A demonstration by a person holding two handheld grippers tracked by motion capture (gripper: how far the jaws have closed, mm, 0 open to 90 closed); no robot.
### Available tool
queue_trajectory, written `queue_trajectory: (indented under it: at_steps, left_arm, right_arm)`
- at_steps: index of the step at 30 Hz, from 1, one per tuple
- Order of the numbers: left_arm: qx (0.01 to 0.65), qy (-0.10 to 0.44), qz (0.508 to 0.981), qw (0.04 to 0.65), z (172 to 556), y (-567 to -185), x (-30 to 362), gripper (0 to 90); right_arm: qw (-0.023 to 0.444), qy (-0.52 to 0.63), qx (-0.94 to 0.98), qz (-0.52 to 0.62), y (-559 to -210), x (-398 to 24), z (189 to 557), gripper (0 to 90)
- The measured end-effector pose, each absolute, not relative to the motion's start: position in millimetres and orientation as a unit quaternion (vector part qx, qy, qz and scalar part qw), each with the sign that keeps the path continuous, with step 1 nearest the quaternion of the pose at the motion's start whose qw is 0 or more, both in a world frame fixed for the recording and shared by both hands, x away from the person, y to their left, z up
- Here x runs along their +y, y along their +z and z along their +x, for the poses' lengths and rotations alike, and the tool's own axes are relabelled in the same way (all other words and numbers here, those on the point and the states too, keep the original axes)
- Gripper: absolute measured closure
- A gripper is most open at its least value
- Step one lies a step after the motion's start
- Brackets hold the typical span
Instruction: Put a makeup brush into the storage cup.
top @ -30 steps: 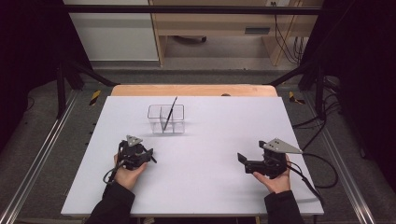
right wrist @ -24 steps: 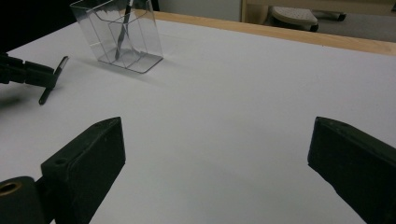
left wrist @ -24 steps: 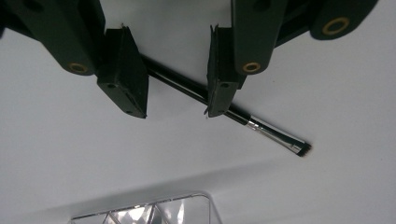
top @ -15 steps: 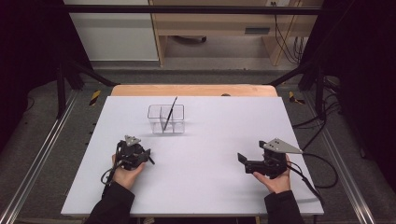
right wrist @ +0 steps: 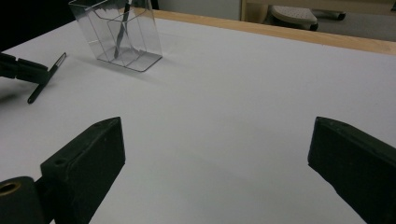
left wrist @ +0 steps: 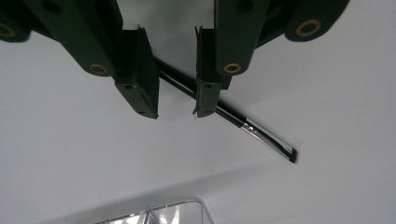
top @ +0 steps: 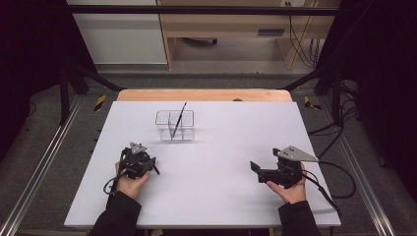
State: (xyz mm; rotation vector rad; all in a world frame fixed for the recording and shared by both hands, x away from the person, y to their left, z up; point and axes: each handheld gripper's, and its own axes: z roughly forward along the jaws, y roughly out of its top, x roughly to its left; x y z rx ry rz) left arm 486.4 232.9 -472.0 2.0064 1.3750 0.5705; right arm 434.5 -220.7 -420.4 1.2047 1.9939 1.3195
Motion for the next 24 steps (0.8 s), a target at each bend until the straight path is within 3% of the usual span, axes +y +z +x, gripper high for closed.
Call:
queue_trajectory:
  at_steps: [12, 16, 20, 24]
  left_arm:
    - [0.522, 0.222, 0.763, 0.311, 485.5, -471.6, 235.8, 72.3]
    - [0.531, 0.221, 0.757, 0.308, 486.5, -475.3, 235.1, 61.1]
    - [0.535, 0.221, 0.754, 0.311, 485.6, -476.0, 233.0, 57.0]
    - [0.535, 0.225, 0.755, 0.306, 485.0, -475.8, 232.5, 59.2]
  right_arm:
    - [0.228, 0.48, 0.725, 0.439, -421.1, -220.7, 434.7, 4.4]
    - [0.227, 0.481, 0.724, 0.44, -420.8, -220.9, 434.4, 4.4]
    - [0.227, 0.479, 0.725, 0.439, -421.3, -220.6, 434.9, 4.4]
    - [0.228, 0.48, 0.725, 0.438, -421.1, -220.8, 434.7, 4.4]
